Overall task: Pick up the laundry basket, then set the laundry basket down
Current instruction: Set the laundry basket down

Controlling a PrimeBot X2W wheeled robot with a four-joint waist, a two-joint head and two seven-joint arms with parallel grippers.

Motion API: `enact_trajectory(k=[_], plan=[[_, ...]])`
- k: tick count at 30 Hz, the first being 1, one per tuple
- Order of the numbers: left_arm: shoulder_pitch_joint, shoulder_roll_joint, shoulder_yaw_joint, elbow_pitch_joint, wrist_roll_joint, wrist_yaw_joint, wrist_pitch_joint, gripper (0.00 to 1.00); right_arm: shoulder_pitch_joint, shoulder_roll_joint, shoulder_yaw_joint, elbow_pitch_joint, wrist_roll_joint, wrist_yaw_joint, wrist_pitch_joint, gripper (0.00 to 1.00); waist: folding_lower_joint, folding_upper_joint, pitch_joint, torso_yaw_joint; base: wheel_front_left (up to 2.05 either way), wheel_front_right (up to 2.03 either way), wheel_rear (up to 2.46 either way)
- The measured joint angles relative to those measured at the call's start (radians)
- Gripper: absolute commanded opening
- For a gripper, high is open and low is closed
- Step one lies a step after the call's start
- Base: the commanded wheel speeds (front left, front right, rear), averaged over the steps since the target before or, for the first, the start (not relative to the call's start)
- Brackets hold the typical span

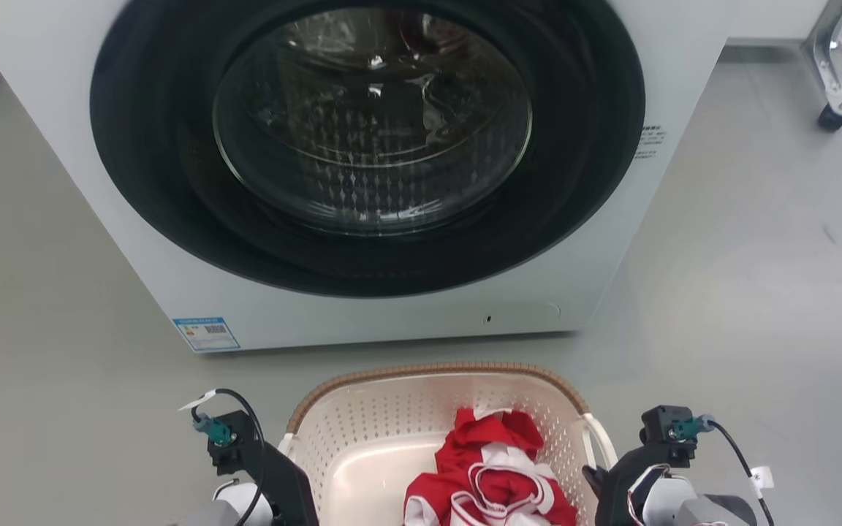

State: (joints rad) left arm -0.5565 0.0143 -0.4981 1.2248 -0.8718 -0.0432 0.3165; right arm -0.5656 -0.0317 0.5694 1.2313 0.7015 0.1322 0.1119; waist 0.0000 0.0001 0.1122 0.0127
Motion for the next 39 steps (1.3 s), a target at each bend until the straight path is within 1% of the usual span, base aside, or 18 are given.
enact_trajectory(k=[7,20,31,35,39], plan=[[-0.037,-0.002,-0.006,-0.017,0.002,0.017,-0.062,0.0,-0.039,-0.012,0.008,-0.015,-0.018,0.0,-0.063,0.0,0.0001,0.0,0.084,-0.003,0.0,0.0,0.0],[-0.129,-0.003,-0.015,-0.039,0.015,0.035,-0.169,0.0,-0.127,-0.027,0.01,-0.034,-0.043,-0.004,-0.175,0.0,0.0002,0.0,0.267,-0.003,0.0,0.0,0.0],[-0.199,-0.003,-0.017,-0.037,0.036,0.052,-0.247,0.0,-0.206,-0.031,0.023,-0.039,-0.072,-0.015,-0.239,0.0,0.0003,0.0001,0.422,-0.004,0.0,0.0,0.0],[-0.222,-0.001,-0.018,-0.037,0.056,0.053,-0.279,0.0,-0.241,-0.032,0.027,-0.04,-0.079,-0.022,-0.264,0.0,0.0002,0.0001,0.473,-0.006,0.0,0.0,0.0],[-0.24,0.004,-0.018,-0.035,0.057,0.053,-0.303,0.0,-0.27,-0.032,0.038,-0.039,-0.086,-0.022,-0.273,0.0,0.0002,0.0001,0.52,-0.009,0.0,0.0,0.0]])
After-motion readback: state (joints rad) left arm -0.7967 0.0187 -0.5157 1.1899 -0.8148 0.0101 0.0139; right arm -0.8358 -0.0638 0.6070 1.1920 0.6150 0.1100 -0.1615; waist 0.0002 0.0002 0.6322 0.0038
